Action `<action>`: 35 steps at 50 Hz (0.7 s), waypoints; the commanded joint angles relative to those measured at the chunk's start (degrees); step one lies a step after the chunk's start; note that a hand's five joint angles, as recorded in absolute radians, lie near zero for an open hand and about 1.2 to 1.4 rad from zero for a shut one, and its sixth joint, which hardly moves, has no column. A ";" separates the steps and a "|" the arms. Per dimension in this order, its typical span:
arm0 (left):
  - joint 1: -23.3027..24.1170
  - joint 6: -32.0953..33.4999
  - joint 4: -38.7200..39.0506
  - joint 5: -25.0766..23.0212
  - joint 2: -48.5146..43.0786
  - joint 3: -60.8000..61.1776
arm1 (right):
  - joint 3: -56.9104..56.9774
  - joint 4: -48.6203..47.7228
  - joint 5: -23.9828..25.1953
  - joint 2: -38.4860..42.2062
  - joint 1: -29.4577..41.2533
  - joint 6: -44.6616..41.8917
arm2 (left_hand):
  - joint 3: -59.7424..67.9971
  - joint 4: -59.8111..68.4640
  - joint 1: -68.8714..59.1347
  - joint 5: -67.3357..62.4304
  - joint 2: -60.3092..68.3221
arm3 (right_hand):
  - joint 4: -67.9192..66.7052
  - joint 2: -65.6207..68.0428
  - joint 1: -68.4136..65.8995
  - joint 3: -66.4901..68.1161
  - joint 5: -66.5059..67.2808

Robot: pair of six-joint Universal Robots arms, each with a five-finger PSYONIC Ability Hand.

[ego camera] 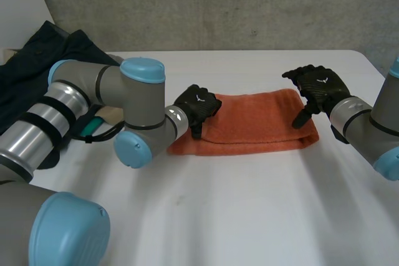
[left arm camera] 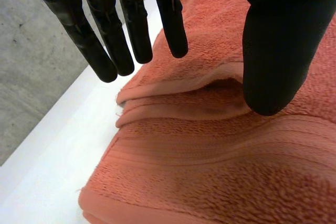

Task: Fold the laundry.

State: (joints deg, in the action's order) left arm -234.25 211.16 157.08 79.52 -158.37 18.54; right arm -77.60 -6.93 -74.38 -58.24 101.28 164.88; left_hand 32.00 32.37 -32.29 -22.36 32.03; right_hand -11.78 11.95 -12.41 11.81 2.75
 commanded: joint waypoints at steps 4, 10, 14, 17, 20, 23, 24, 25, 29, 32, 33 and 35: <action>0.81 2.33 -4.24 -0.33 -2.91 -5.35 | 0.08 -0.10 -0.06 0.06 -0.29 -0.44 | 6.30 5.93 -6.01 -5.94 6.27 | 1.78 -1.95 2.41 -1.81 -2.75; 1.34 4.88 -5.64 0.29 -3.96 -6.85 | 0.08 -0.10 -0.06 0.06 -0.29 -0.44 | 4.45 4.08 -4.16 -4.09 4.42 | 1.78 -1.95 2.41 -1.81 -2.75; 1.86 6.90 -5.56 0.73 -4.67 -7.81 | 0.08 -0.19 -0.15 0.06 -0.29 -0.70 | 8.46 8.10 -8.17 -8.11 8.43 | 1.78 -1.95 2.41 -1.81 -2.75; 2.30 8.39 -5.47 2.04 -5.63 -9.39 | 0.00 -0.10 -0.24 -0.12 -0.21 -0.97 | 38.75 38.39 -38.46 -38.40 38.73 | 1.78 -1.95 2.41 -1.81 -2.75; 3.09 8.92 -4.60 6.06 -5.46 -9.31 | -0.27 -0.19 -0.24 -0.21 -0.03 -1.58 | 48.00 47.63 -47.71 -47.64 47.97 | 1.78 -1.95 2.41 -1.81 -2.75; 3.53 8.66 -2.76 13.52 -2.14 -7.65 | -0.53 -0.10 -0.32 -0.12 0.23 -2.20 | 48.00 47.63 -47.71 -47.64 47.97 | 1.78 -1.95 2.41 -1.81 -2.75; 3.53 8.57 -2.31 15.65 -1.07 -6.51 | -0.62 -0.02 -0.33 -0.12 0.41 -2.37 | 48.00 47.63 -47.71 -47.64 47.97 | 1.78 -1.95 2.41 -1.81 -2.75; 3.10 8.83 -1.70 19.15 1.46 -2.50 | -0.88 0.16 -0.41 -0.03 0.76 -2.90 | 48.00 47.63 -47.71 -47.64 47.97 | 1.78 -1.95 2.41 -1.81 -2.75; 1.96 11.02 -0.29 20.68 8.33 9.12 | -1.59 0.07 -1.20 -0.03 1.73 -4.22 | 48.00 47.63 -47.71 -47.64 47.97 | 1.78 -1.95 2.41 -1.81 -2.75; 0.81 14.89 2.61 19.80 12.99 18.36 | -1.94 -0.10 -2.61 -0.03 2.43 -5.27 | 48.00 47.63 -47.71 -47.64 47.97 | 1.78 -1.95 2.41 -1.81 -2.75; 0.55 16.47 5.23 19.36 14.65 21.86 | -2.11 -0.10 -3.31 0.06 2.78 -5.80 | 48.00 47.63 -47.71 -47.64 47.97 | 1.78 -1.95 2.41 -1.81 -2.75; 0.37 17.44 7.61 19.10 15.81 24.52 | -2.20 -0.10 -4.01 0.06 3.22 -6.06 | 48.00 47.63 -47.71 -47.64 47.97 | 1.78 -1.95 2.41 -1.81 -2.75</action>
State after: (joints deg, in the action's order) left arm -232.56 223.78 158.31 99.80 -148.96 30.09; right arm -79.27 -6.94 -76.22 -58.26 103.23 160.27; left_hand 67.71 68.35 -64.67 -56.04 68.25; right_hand -11.79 11.95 -12.40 11.81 2.75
